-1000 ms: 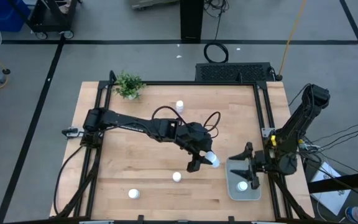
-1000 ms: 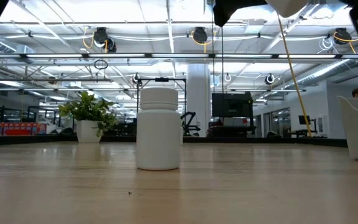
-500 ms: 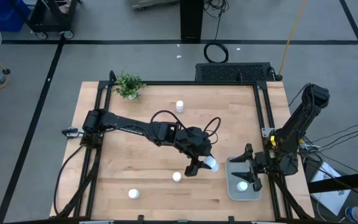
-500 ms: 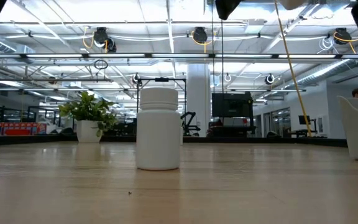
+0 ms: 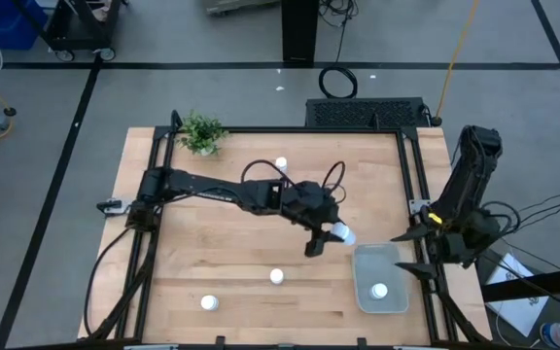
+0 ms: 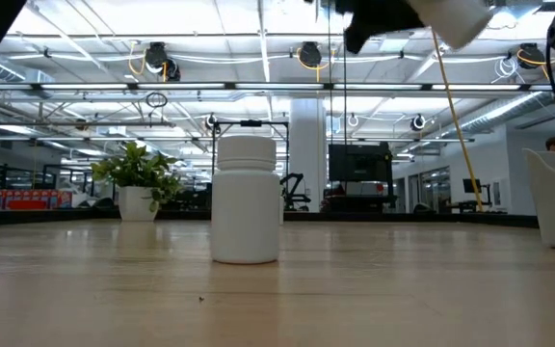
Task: Pick and place pill bottles into a basket
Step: Put the white pill bottle into the gray bin
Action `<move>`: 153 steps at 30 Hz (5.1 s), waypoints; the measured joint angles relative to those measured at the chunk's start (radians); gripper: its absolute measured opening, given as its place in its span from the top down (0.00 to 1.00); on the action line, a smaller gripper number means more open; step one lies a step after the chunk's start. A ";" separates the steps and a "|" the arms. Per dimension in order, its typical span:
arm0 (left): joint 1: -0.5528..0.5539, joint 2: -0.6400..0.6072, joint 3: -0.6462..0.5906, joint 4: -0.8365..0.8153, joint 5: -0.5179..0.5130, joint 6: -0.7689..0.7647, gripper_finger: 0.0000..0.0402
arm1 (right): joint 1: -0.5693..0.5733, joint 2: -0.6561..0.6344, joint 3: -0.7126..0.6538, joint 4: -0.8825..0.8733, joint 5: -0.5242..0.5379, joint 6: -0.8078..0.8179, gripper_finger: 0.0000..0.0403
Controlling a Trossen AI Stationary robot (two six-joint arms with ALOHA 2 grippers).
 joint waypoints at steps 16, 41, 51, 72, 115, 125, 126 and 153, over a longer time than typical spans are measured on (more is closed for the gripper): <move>-0.016 0.029 -0.001 -0.050 0.138 -0.011 0.55 | -0.003 0.021 0.000 -0.440 0.223 0.579 0.40; -0.035 0.029 -0.001 -0.146 0.159 0.042 0.54 | -0.564 0.239 0.063 -0.874 -0.548 1.154 0.40; -0.052 0.029 -0.001 -0.145 0.165 0.056 0.51 | -0.612 0.297 0.126 -0.861 -0.618 1.105 0.40; -0.059 0.029 -0.001 -0.137 0.158 0.071 0.53 | -0.684 0.368 0.125 -0.752 -0.737 1.050 0.59; -0.071 -0.245 -0.733 1.064 0.044 -0.104 0.43 | -0.522 0.273 0.124 -0.834 -0.412 0.950 0.59; -0.059 -0.187 -0.781 1.174 -0.007 -0.183 0.43 | -0.607 0.336 0.124 -0.734 -0.424 0.884 0.59; -0.060 -0.186 -0.781 1.167 -0.012 -0.184 0.43 | -0.610 0.336 0.124 -0.730 -0.430 0.882 0.59; -0.093 -0.186 -0.781 1.104 -0.131 -0.171 0.43 | -0.726 0.438 0.124 -0.513 -0.572 0.829 0.59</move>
